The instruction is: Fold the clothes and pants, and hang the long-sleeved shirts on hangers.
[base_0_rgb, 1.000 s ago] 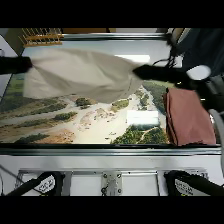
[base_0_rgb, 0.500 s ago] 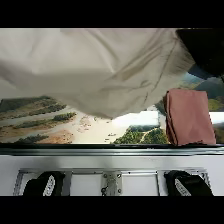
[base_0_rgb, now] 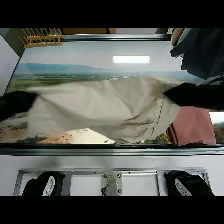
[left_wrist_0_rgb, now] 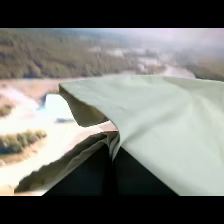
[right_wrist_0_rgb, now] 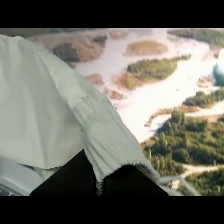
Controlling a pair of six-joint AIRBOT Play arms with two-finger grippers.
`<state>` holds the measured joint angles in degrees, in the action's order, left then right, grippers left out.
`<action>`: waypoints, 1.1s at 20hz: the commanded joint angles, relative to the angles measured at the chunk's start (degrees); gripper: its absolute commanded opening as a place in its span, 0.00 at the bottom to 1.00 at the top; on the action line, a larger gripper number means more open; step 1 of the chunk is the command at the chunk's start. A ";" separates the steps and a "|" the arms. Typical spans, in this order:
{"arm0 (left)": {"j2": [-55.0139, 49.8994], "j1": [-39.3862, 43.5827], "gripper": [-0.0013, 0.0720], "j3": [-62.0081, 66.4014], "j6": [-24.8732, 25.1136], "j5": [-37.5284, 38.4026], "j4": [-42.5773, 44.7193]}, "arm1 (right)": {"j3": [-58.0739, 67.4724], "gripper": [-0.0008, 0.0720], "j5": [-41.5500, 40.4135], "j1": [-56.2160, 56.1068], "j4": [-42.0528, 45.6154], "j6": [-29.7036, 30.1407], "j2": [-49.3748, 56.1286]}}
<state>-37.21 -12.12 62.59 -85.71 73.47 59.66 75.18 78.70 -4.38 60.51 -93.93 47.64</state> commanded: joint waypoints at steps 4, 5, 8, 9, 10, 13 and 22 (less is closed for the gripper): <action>-19.39 10.27 0.02 -4.98 1.46 -7.72 3.23 | -4.79 0.03 -7.89 0.00 4.26 -1.57 15.41; -23.58 11.96 0.02 -2.32 1.60 -11.56 5.20 | -4.79 0.03 -11.78 0.00 4.26 -0.98 17.94; -35.04 14.95 0.02 7.15 3.04 -22.29 6.80 | -4.79 0.03 -21.94 0.02 4.68 -0.39 23.30; -38.84 15.56 0.02 10.75 3.04 -25.22 6.82 | -4.79 0.03 -25.20 0.00 5.46 -0.39 24.35; -42.12 15.87 0.02 13.77 3.26 -27.80 6.84 | -4.79 0.03 -28.50 0.02 5.97 -0.39 25.22; -51.43 15.93 0.02 21.88 3.45 -32.89 6.78 | -4.79 0.04 -37.13 0.02 6.78 -0.39 27.39; -64.46 12.57 0.93 39.82 -0.28 -24.09 6.69 | -4.59 0.81 -46.90 2.36 6.19 -0.39 30.56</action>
<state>-99.31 2.39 96.77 -84.64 44.18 66.24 70.46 34.41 -3.44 66.72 -94.35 78.94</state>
